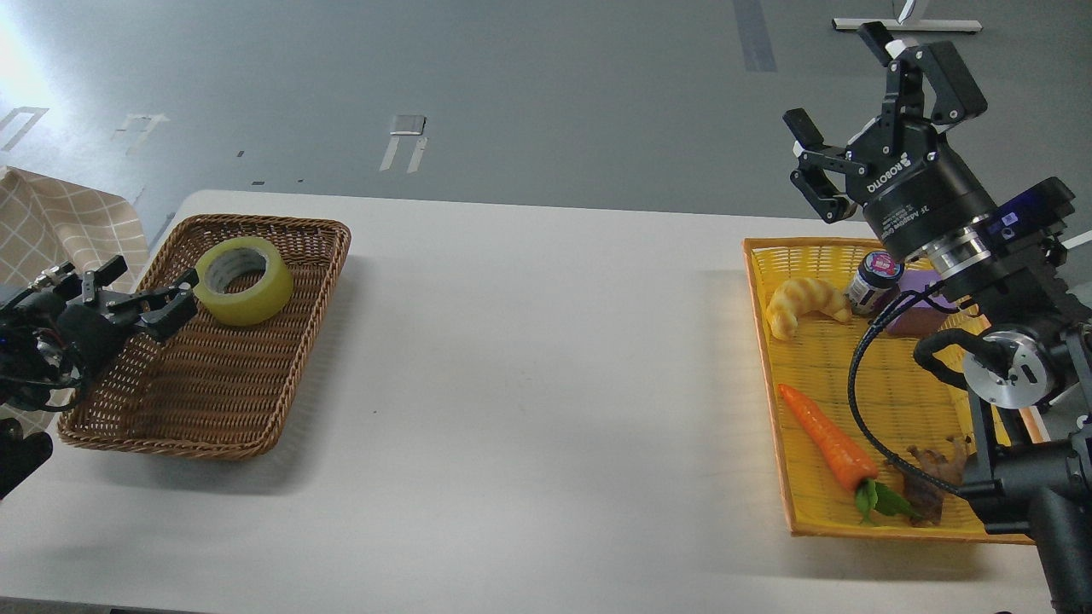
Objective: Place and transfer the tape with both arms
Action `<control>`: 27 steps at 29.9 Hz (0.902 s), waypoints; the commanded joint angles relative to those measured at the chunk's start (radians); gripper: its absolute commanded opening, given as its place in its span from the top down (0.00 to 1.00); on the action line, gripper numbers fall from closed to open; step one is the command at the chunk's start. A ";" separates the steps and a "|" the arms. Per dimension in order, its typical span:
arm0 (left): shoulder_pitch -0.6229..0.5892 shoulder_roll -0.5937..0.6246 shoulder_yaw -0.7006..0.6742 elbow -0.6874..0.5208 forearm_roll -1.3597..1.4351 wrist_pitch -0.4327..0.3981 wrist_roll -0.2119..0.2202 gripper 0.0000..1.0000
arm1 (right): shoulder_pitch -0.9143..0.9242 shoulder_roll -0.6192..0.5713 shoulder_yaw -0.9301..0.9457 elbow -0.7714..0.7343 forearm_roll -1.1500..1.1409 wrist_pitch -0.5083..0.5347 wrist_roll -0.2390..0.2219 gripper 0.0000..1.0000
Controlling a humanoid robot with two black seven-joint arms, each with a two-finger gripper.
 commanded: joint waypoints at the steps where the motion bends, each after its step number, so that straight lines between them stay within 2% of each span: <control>1: -0.046 -0.005 -0.001 -0.005 -0.089 -0.011 0.000 0.03 | -0.002 0.000 0.000 0.000 0.000 0.000 0.000 0.00; 6: -0.114 -0.017 -0.008 -0.010 -0.159 -0.026 0.000 0.03 | -0.006 0.000 0.000 0.000 0.000 0.000 0.000 0.00; 7: -0.143 -0.043 -0.008 -0.011 -0.181 -0.052 0.000 0.03 | -0.006 0.000 0.000 0.000 0.000 0.000 0.000 0.00; 10: -0.203 -0.106 -0.008 -0.013 -0.265 -0.168 0.000 0.03 | -0.006 -0.002 0.001 0.000 0.000 0.000 0.000 0.00; 14: -0.307 -0.169 -0.009 -0.013 -0.548 -0.410 0.000 0.02 | -0.009 0.000 0.000 0.002 0.000 0.000 0.000 0.00; 16: -0.353 -0.194 -0.011 -0.017 -0.679 -0.498 0.000 0.02 | -0.009 0.000 0.000 0.002 0.000 0.000 0.000 0.00; 17: -0.353 -0.194 -0.011 -0.017 -0.679 -0.498 0.000 0.02 | -0.009 0.000 0.000 0.002 0.000 0.000 0.000 0.00; 19: -0.413 -0.217 -0.012 -0.036 -0.825 -0.613 0.000 0.02 | -0.007 0.000 0.001 0.002 0.000 0.000 0.000 0.00; 22: -0.460 -0.241 -0.015 -0.069 -0.949 -0.722 0.000 0.02 | -0.007 0.000 0.000 0.000 0.000 0.000 0.000 0.00; 27: -0.479 -0.272 -0.053 -0.164 -1.018 -0.758 0.000 0.02 | -0.003 0.001 0.000 0.000 -0.001 0.000 0.000 0.00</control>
